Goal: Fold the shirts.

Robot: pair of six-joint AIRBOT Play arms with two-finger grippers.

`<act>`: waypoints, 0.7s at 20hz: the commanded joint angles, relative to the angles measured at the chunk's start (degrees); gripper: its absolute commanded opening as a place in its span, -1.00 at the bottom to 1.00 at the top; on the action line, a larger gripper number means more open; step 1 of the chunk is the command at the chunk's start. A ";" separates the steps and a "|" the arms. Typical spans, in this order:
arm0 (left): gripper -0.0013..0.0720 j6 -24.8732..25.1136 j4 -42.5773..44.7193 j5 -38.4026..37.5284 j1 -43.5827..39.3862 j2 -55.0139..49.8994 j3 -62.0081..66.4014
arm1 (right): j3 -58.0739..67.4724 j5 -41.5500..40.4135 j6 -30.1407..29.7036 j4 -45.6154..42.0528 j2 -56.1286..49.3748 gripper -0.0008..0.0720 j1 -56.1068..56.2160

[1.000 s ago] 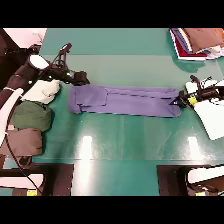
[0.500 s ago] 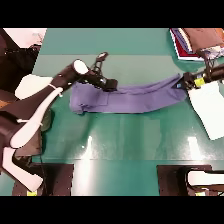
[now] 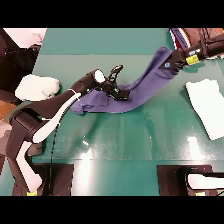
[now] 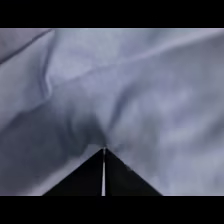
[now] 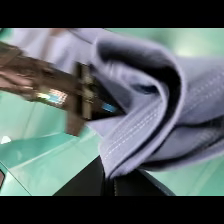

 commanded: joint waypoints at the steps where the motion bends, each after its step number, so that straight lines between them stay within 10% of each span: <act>1: -0.90 -0.17 0.02 0.57 -0.33 -0.59 0.59 | 2.89 -2.19 0.52 -0.09 0.07 -0.93 3.82; 14: -0.90 -0.11 9.53 -10.43 19.96 13.53 3.41 | 2.91 -16.96 -7.15 11.26 -5.29 -0.93 18.18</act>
